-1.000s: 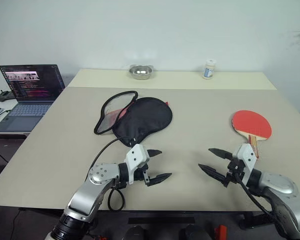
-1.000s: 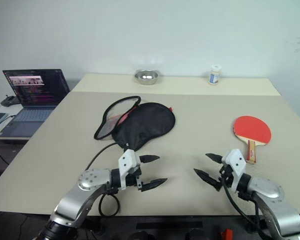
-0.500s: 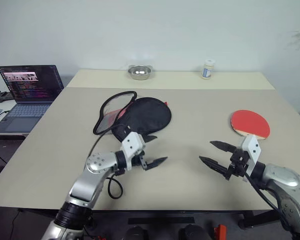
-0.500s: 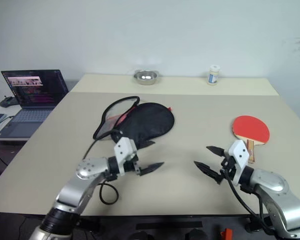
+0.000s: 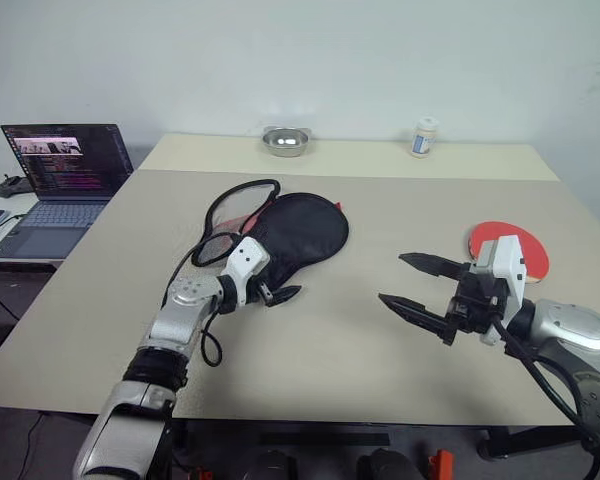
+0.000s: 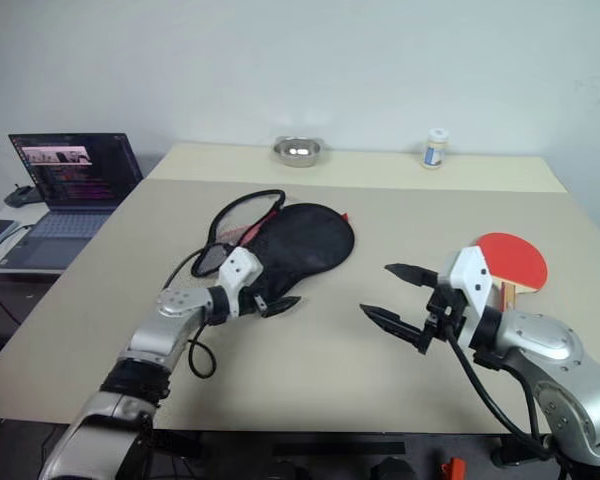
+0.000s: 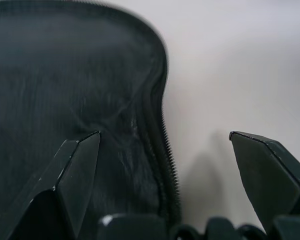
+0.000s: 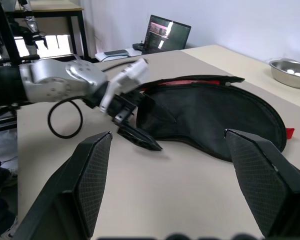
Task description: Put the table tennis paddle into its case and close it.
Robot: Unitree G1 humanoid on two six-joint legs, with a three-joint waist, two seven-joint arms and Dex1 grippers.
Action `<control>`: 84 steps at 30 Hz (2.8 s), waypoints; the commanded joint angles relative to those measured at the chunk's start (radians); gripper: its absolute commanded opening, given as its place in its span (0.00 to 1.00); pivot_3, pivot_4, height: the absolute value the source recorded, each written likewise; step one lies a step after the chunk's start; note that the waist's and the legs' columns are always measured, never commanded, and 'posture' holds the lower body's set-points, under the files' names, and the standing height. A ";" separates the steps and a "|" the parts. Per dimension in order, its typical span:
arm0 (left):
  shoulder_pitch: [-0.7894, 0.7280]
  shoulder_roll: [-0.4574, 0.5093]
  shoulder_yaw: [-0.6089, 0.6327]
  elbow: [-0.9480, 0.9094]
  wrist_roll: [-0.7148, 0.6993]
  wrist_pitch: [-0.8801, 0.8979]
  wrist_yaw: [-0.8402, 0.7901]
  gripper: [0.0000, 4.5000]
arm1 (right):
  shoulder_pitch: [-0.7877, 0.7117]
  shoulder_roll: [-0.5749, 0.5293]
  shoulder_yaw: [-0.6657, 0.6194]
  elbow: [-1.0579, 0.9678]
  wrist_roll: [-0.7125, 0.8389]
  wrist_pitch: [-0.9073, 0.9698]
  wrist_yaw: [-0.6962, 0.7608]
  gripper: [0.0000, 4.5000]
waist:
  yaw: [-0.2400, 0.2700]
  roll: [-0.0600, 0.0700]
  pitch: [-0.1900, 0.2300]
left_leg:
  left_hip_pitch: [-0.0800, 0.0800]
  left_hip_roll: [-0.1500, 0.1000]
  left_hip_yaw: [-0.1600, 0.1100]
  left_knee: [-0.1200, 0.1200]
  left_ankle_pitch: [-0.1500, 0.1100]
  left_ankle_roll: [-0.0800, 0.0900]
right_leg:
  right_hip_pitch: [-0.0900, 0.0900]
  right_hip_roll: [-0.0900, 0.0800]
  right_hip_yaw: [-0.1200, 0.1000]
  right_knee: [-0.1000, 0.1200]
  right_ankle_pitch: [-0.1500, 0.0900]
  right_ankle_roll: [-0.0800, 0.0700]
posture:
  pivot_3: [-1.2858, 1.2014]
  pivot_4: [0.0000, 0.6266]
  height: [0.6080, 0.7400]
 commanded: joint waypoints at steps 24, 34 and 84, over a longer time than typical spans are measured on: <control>0.044 -0.033 0.010 -0.162 -0.020 0.232 -0.055 0.00 | -0.008 -0.052 -0.077 -0.004 0.029 -0.026 0.006 0.88 | -0.008 -0.001 -0.001 | 0.002 0.001 0.001 0.000 0.000 0.000 | 0.001 0.000 0.002 0.002 0.000 0.000 | 0.52 0.24 1.00; 0.059 -0.264 -0.048 -0.400 -0.101 0.522 0.069 0.00 | 0.133 -0.276 -0.150 0.064 -0.039 -0.109 0.274 0.88 | 0.012 -0.003 0.000 | 0.000 -0.001 -0.001 0.002 0.000 0.001 | 0.001 0.000 0.001 0.001 0.000 0.002 | 0.52 0.24 1.00; 0.137 0.209 0.096 -0.566 -0.320 0.265 -0.373 0.88 | -0.203 0.354 0.153 0.369 -0.130 0.514 -0.495 0.88 | -0.009 -0.003 0.001 | 0.000 0.000 0.000 0.001 0.002 -0.001 | -0.001 -0.001 0.001 0.002 0.001 -0.001 | 0.52 0.24 1.00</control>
